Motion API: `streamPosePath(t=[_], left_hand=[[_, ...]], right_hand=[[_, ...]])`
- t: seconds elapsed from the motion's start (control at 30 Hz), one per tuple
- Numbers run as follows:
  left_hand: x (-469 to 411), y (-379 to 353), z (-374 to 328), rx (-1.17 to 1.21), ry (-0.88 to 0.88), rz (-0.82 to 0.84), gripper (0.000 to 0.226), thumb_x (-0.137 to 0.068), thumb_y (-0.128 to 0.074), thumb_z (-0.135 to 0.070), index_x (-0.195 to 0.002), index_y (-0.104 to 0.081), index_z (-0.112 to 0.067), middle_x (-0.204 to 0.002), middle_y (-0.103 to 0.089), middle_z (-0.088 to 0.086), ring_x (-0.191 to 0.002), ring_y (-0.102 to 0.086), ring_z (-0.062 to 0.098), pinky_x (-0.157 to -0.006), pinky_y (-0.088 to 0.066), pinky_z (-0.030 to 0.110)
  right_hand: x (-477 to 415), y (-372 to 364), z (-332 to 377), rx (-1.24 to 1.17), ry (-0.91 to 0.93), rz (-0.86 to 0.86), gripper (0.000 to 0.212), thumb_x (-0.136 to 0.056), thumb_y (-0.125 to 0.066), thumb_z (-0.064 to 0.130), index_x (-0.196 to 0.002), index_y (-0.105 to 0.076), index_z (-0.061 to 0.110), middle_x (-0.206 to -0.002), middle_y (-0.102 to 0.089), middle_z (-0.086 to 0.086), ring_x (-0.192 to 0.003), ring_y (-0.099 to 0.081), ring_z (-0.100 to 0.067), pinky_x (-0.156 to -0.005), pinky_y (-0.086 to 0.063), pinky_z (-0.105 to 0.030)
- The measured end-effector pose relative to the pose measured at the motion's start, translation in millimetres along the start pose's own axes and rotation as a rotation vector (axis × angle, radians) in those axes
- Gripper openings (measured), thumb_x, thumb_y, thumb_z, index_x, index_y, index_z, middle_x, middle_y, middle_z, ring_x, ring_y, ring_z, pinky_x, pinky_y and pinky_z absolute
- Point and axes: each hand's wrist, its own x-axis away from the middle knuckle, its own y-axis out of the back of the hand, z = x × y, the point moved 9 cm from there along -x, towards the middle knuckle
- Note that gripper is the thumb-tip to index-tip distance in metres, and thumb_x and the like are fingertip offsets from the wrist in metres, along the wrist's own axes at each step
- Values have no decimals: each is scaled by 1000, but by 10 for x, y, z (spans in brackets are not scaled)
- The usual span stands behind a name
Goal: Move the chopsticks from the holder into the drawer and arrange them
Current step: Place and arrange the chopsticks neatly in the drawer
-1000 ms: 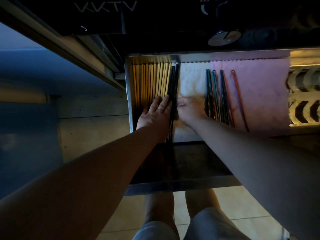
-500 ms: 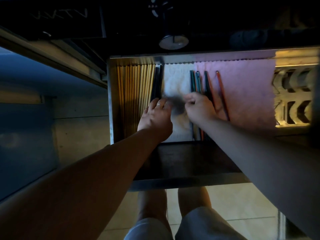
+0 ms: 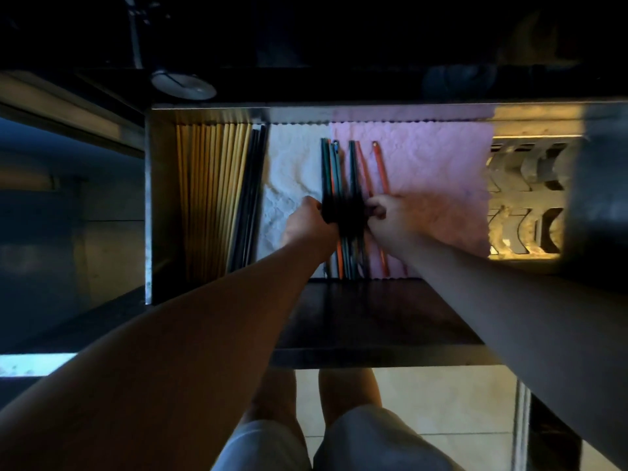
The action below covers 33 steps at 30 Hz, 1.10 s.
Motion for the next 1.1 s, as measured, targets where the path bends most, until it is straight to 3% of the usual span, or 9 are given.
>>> streamPosePath(t=[0.1, 0.27, 0.37, 0.43, 0.6, 0.7, 0.8, 1.0, 1.1], left_hand=[[-42, -39, 4, -23, 43, -62, 34, -83, -64, -28, -113, -54, -16, -99, -66, 6, -90, -62, 26, -67, -42, 31], [-110, -95, 20, -63, 95, -80, 29, -82, -61, -26, -107, -60, -12, -94, -68, 9, -88, -65, 29, -64, -46, 31], [-126, -110, 40, -50, 107, -67, 16, -84, -62, -22, -95, -66, -11, -74, -63, 4, -61, -58, 18, -47, -37, 22], [-132, -115, 53, -39, 110, -54, 11, -86, -63, -20, -90, -67, -10, -68, -58, 1, -55, -52, 13, -40, -31, 21], [-146, -118, 58, -21, 134, -22, 14, -86, -63, -17, -94, -69, -7, -75, -62, 5, -64, -61, 20, -44, -36, 21], [-136, -122, 43, 21, 138, -11, 16, -86, -61, -15, -98, -68, -8, -80, -63, 7, -72, -62, 25, -57, -44, 25], [-122, -82, 56, 51, 163, -37, 22, -82, -60, -20, -98, -66, -7, -87, -68, 10, -73, -63, 26, -54, -43, 24], [-75, -49, 161, 226, 263, -56, 30, -85, -48, -10, -113, -54, -7, -99, -63, 11, -90, -63, 28, -68, -49, 31], [-69, -98, 135, 349, 246, -55, 22, -85, -58, -15, -102, -66, -5, -79, -65, 6, -69, -61, 21, -52, -42, 23]], right_hand=[[-54, 95, -92, 59, 13, -13, 28, -79, -58, 3, -105, -66, 7, -100, -66, -15, -95, -63, -28, -81, -49, -30], [-77, 268, -161, 187, 25, -127, 35, -80, -59, 15, -115, -59, 11, -111, -64, -12, -109, -56, -28, -87, -40, -26], [-35, 420, -100, 297, 71, -211, 35, -83, -58, 12, -118, -54, 10, -111, -59, -10, -107, -49, -24, -63, -14, -20], [-8, 494, -80, 358, 63, -230, 33, -87, -57, 12, -120, -52, 9, -113, -58, -9, -102, -47, -21, -59, -10, -23], [-29, 584, -90, 508, -4, -273, 35, -92, -52, 11, -126, -46, 9, -126, -51, -15, -120, -43, -31, -89, -27, -36], [-84, 491, 0, 405, 87, -280, 27, -88, -51, 10, -115, -51, 8, -110, -58, -15, -103, -53, -31, -72, -27, -33], [-148, 323, 43, 217, 162, -234, 20, -82, -53, 8, -102, -54, 10, -93, -59, -9, -83, -57, -27, -65, -38, -29], [-163, 97, 103, 68, 154, -132, 17, -78, -55, 9, -85, -49, 24, -86, -59, 0, -80, -61, -23, -71, -54, -38], [-165, 22, 55, 3, 95, -97, 16, -77, -54, 13, -85, -49, 26, -89, -62, -2, -84, -63, -24, -75, -55, -42]])
